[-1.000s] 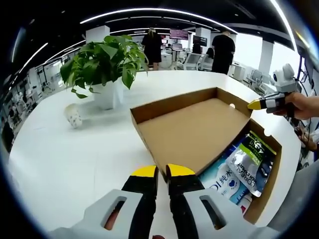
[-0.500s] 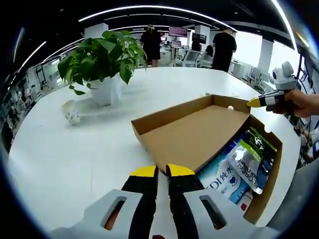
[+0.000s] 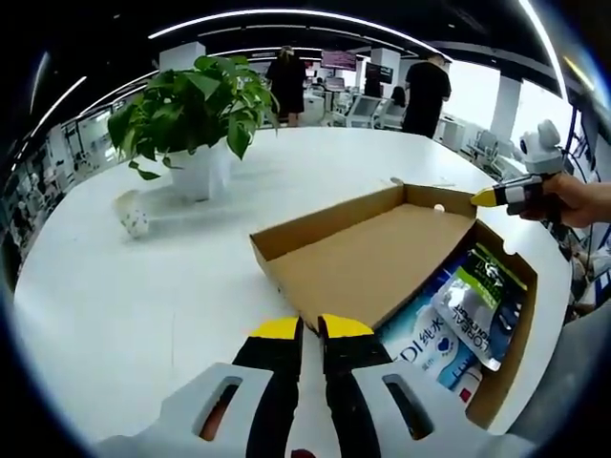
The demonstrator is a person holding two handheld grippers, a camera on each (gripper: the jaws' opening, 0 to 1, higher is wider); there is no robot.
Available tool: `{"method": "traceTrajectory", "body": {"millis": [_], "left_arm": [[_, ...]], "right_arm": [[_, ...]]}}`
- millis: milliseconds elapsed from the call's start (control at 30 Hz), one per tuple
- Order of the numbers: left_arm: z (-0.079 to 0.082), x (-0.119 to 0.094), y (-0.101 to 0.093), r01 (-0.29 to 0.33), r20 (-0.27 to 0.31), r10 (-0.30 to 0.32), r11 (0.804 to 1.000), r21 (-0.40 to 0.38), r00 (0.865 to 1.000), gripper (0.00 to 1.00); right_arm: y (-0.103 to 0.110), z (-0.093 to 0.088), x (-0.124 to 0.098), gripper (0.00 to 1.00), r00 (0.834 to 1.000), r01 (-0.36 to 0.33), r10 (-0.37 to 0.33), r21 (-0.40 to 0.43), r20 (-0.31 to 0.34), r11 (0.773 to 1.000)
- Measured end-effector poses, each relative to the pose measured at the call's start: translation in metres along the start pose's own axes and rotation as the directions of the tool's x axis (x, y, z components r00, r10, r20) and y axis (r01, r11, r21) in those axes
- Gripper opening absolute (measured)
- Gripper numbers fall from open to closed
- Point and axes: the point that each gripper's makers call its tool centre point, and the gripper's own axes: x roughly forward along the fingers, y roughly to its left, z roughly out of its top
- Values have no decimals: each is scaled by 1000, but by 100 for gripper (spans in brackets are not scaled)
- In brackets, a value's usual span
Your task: Operate the shoe box by opening the lid, removing the specified soft item, and placing it in the target area until the item is outside and the box remains undamaged.
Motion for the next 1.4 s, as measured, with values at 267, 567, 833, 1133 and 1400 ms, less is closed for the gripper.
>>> {"method": "traceTrajectory", "body": {"millis": [267, 567, 833, 1133, 1400], "left_arm": [[-2, -6, 0, 13, -4, -13, 1000, 11, 1000, 5], [-10, -16, 7, 19, -4, -19, 1000, -1, 1000, 8], [-9, -31, 3, 19, 23, -18, 999, -33, 1000, 18], [-2, -38, -32, 81, 54, -78, 995, -58, 995, 21], [-6, -30, -78, 168, 39, -166, 983, -69, 985, 21]], "right_arm": [[-2, -10, -12, 0, 1000, 4, -4, 25, 2, 1000], [-3, -21, -30, 3, 1000, 5, -6, 52, 10, 999], [7, -35, -48, 11, 999, -48, 47, 58, 9, 997], [19, -54, -59, 12, 994, -108, 107, 113, 7, 988], [34, -58, -64, 13, 988, -152, 153, 72, -2, 986]]}}
